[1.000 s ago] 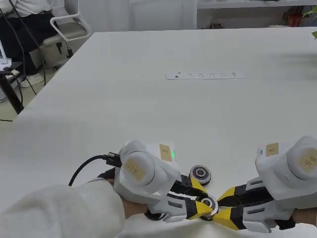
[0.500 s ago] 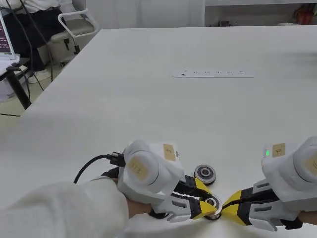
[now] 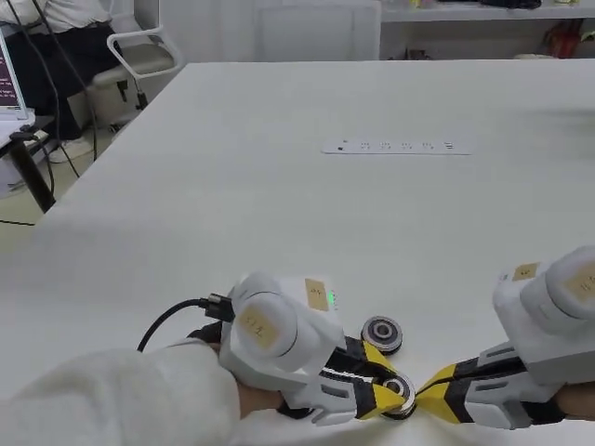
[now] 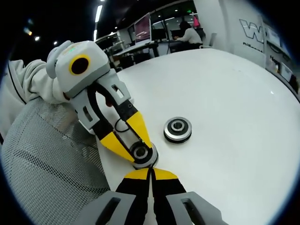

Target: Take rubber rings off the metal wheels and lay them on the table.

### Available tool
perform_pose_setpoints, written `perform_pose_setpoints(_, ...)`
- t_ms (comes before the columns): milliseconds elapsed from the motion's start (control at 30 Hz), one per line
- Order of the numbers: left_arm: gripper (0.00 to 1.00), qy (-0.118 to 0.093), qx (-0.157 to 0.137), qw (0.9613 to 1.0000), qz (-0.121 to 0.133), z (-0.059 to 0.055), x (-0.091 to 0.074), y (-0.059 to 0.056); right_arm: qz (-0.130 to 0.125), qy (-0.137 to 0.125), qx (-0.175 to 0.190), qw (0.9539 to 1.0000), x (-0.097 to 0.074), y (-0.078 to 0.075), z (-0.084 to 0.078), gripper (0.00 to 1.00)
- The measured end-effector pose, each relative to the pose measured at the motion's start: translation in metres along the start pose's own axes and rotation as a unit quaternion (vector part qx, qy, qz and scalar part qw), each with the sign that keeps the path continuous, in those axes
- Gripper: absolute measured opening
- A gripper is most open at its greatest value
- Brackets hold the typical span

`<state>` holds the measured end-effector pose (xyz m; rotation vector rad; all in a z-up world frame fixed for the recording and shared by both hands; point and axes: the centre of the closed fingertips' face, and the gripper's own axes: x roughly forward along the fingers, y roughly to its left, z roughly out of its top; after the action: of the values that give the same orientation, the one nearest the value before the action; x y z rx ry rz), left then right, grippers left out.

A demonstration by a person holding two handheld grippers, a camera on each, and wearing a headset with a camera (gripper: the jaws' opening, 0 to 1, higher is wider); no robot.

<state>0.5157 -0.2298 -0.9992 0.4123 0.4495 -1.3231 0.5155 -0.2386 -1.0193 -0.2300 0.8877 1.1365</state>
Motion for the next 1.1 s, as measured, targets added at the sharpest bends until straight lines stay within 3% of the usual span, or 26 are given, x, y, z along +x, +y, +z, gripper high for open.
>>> perform_pose_setpoints(67, 0.15, 0.0, -0.001, 1.0, 0.0, -0.0004, 0.0001, -0.0003, 0.007, -0.01, 0.033, 0.9994, -0.0018, 0.0002, 0.0019, 0.0)
perform_pose_setpoints(267, 0.15, -0.001, 0.003, 1.0, 0.001, -0.0006, 0.0006, -0.0006, 0.018, -0.032, 0.07, 0.9969, -0.0051, 0.0005, 0.007, 0.0)
perform_pose_setpoints(1100, 0.15, -0.011, -0.002, 0.9999, 0.005, -0.0006, 0.0018, -0.0003, 0.034, -0.046, 0.131, 0.9897, -0.0081, 0.0023, 0.0104, 0.0)
